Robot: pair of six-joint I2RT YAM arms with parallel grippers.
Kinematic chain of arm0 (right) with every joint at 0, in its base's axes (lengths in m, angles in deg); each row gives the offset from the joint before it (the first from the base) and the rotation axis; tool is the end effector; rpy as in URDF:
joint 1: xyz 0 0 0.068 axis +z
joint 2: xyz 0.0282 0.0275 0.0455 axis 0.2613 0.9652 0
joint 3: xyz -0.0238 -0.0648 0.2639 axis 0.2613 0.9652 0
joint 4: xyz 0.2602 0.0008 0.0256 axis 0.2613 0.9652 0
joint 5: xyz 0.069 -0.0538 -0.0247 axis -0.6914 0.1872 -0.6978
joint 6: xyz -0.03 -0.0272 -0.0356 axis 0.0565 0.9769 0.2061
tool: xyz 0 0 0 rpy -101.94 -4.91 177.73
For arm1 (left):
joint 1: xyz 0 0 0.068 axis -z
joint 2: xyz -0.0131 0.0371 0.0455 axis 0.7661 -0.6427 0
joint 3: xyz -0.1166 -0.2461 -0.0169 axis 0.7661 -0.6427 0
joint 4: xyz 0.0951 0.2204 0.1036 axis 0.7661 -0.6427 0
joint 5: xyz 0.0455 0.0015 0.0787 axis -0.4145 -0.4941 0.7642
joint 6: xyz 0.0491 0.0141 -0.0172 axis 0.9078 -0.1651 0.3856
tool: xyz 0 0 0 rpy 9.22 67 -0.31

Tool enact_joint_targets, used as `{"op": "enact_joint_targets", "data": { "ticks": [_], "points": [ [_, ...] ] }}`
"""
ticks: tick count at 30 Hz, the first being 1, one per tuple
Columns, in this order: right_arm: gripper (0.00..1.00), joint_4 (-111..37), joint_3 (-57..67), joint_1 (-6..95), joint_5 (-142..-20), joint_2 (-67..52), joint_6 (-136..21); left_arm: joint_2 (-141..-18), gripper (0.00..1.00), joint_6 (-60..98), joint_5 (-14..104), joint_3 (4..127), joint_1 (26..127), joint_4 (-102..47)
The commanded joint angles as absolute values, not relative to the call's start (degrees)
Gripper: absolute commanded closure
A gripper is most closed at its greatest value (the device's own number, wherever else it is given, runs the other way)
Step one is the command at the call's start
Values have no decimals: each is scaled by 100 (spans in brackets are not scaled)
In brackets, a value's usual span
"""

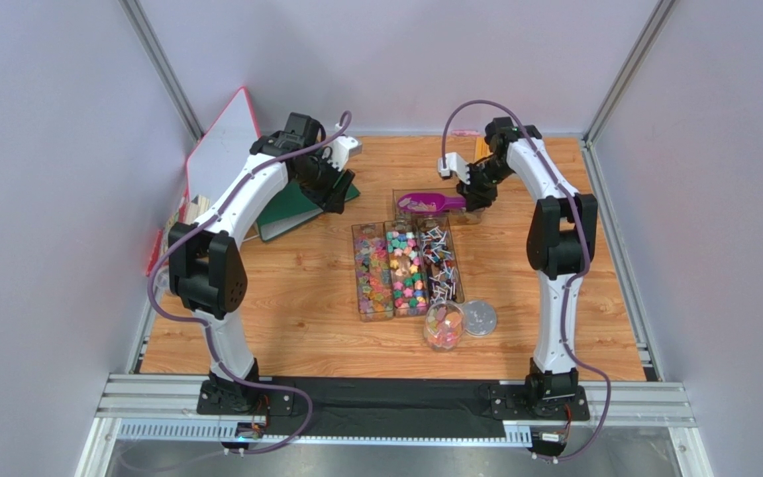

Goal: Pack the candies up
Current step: Scoop the fake candies from the storage box, then place the fake candies in the packing bottle.

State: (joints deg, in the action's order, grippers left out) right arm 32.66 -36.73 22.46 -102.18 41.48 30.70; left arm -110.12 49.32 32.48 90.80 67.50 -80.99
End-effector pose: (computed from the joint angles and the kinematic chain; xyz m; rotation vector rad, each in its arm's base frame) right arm 0.4492 0.0750 0.2156 -1.9198 1.9104 0.4605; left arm 0.3772 -0.1322 0.2954 0.9305 2.4095 -0.4637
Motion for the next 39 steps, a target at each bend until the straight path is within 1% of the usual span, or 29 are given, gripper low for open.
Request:
{"op": "enact_joint_targets", "data": {
  "ticks": [1, 8, 10, 13, 16, 18, 19, 20, 26, 29, 33, 39],
  "points": [
    [100, 3460, -3473, 2104, -10650, 3436, 3087, -11106, 36, 5207, 3280, 9469, 6697, -8206],
    [100, 3460, -3174, 1972, -10931, 2900, 3017, -11168, 36, 5199, 3315, 9680, 6671, -8277],
    [100, 3478, -2982, 1946, -11010, 2593, 3034, -11133, 36, 5111, 3446, 9741, 6671, -8277],
    [100, 3495, -2665, 1919, -11037, 2048, 3114, -11001, 33, 4988, 3561, 9751, 6679, -8277],
    [100, 3566, -2103, 1910, -10940, 1435, 3210, -10729, 29, 4961, 3465, 9611, 6723, -8268],
    [100, 3635, -1550, 1910, -10826, 1064, 3333, -10475, 23, 4961, 3308, 9436, 6784, -8242],
    [100, 3662, -1382, 1910, -10782, 714, 3360, -10395, 1, 4970, 3245, 9365, 6802, -8233],
    [100, 3767, -1050, 1910, -10721, 563, 3438, -10308, 0, 4970, 3167, 9286, 6829, -8198],
    [100, 4478, -274, 1919, -10194, -648, 3913, -9762, 0, 4900, 2876, 8697, 6881, -8136],
    [100, 4892, 191, 1910, -9834, -1246, 4291, -9508, 0, 4944, 2981, 8424, 6899, -8066],
    [100, 5068, 649, 1919, -9482, -1932, 4520, -9156, 0, 4996, 3192, 8187, 6908, -7978],
    [100, 5341, 1211, 2051, -9183, -2646, 4590, -8883, 0, 4865, 3684, 8011, 6917, -7899]
  ]
}}
